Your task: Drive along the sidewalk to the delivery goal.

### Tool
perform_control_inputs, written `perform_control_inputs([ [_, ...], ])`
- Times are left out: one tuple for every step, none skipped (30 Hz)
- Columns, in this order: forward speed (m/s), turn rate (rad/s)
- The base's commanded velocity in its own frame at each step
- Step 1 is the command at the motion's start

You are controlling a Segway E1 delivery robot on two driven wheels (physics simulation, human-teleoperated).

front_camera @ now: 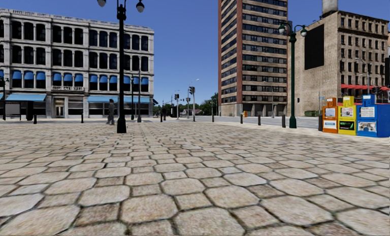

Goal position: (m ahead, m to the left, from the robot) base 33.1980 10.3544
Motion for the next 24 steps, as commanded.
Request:
perform_control_inputs([
  [2.0, 0.0],
  [2.0, 0.0],
  [2.0, 0.05],
  [2.0, 0.05],
  [2.0, 0.1],
  [2.0, 0.11],
  [2.0, 0.0],
  [2.0, 0.0],
  [2.0, 0.0],
  [2.0, 0.0],
  [2.0, 0.0],
  [2.0, 0.0],
  [2.0, 0.0],
  [2.0, 0.0],
  [2.0, 0.0],
  [2.0, 0.0],
  [2.0, 0.0],
  [2.0, 0.0],
  [2.0, 0.0],
  [2.0, 0.0],
  [2.0, 0.0],
  [2.0, 0.0],
  [2.0, 0.0],
  [2.0, 0.0],
])
